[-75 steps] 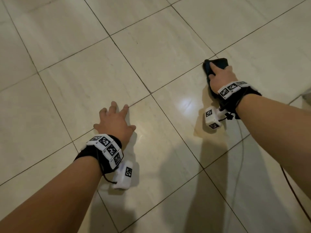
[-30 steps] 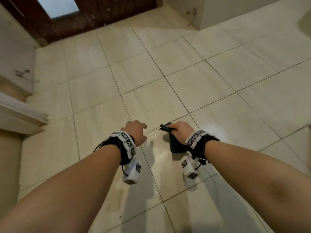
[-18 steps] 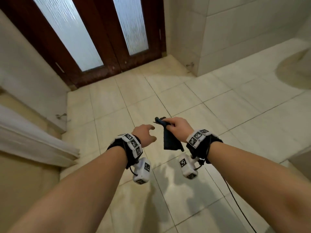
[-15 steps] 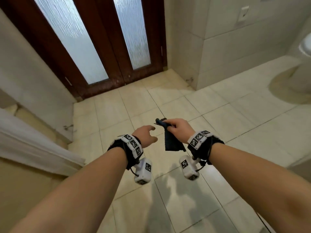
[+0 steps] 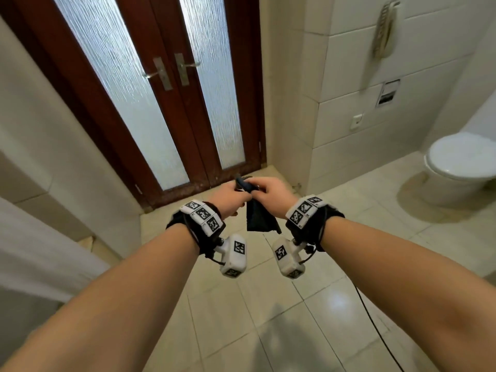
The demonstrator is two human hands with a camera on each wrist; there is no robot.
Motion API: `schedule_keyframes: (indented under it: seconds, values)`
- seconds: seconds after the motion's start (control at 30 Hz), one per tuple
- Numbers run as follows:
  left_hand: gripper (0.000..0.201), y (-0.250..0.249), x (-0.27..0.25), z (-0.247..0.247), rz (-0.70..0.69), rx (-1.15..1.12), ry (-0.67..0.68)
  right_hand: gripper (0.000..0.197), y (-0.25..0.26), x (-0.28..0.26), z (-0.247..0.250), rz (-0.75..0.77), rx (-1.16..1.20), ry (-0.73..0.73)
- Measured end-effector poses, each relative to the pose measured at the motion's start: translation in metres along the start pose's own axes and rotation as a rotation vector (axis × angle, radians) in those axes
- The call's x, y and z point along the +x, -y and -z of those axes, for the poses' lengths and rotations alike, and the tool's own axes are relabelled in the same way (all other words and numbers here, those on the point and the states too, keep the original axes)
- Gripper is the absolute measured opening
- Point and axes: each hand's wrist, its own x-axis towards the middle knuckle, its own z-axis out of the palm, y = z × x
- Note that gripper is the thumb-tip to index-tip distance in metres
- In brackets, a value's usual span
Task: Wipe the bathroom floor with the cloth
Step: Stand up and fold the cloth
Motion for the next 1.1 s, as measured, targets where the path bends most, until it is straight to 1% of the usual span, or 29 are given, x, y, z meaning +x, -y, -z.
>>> schedule_keyframes:
  seconds: [0.07, 0.13, 0.2, 0.27, 0.37, 0.43, 0.47, 0.57, 0.67, 0.73, 0.83, 0.87, 0.9, 1.0, 1.1]
  values:
    - [0.018, -0.035, -0.013, 0.029, 0.012, -0.103, 0.008, 0.038, 0.042, 0.009, 0.019, -0.001, -0.008, -0.001]
    - [0.010, -0.068, -0.026, 0.059, 0.022, -0.172, -0.001, 0.038, 0.084, 0.017, 0.036, -0.013, -0.025, 0.006]
    - [0.007, -0.096, -0.040, 0.092, 0.045, -0.237, -0.035, 0.039, 0.125, 0.024, 0.048, -0.011, -0.028, 0.025]
    - [0.008, -0.114, -0.055, 0.125, 0.056, -0.286, -0.073, 0.040, 0.165, 0.030, 0.056, 0.027, -0.056, 0.049]
    - [0.014, -0.137, -0.081, 0.175, 0.024, -0.252, -0.142, 0.044, 0.221, 0.040, 0.058, 0.093, -0.097, 0.084]
    - [0.009, -0.144, -0.094, 0.206, -0.013, -0.183, -0.214, 0.048, 0.255, 0.047, 0.054, 0.144, -0.100, 0.118]
    - [0.009, -0.145, -0.098, 0.220, -0.027, -0.166, -0.249, 0.050, 0.268, 0.051, 0.050, 0.169, -0.085, 0.138]
    - [0.020, -0.140, -0.105, 0.252, -0.034, -0.173, -0.342, 0.050, 0.291, 0.068, 0.041, 0.237, -0.025, 0.173]
    - [0.019, -0.134, -0.110, 0.267, -0.031, -0.209, -0.416, 0.041, 0.299, 0.092, 0.035, 0.308, -0.015, 0.121]
    - [0.018, -0.128, -0.113, 0.273, -0.013, -0.225, -0.465, 0.040, 0.301, 0.111, 0.030, 0.347, -0.020, 0.141]
    - [0.019, -0.114, -0.123, 0.280, 0.048, -0.242, -0.540, 0.055, 0.302, 0.138, 0.011, 0.370, 0.023, 0.268]
    - [0.019, -0.111, -0.130, 0.283, 0.076, -0.241, -0.566, 0.057, 0.305, 0.145, 0.002, 0.393, 0.057, 0.334]
    - [0.019, -0.107, -0.138, 0.285, 0.104, -0.237, -0.589, 0.055, 0.309, 0.150, -0.007, 0.418, 0.091, 0.410]
    - [0.024, -0.090, -0.167, 0.290, 0.206, -0.216, -0.665, 0.036, 0.329, 0.154, -0.038, 0.481, 0.162, 0.630]
    - [0.023, -0.068, -0.214, 0.291, 0.303, -0.190, -0.832, 0.014, 0.360, 0.138, -0.080, 0.577, 0.133, 0.777]
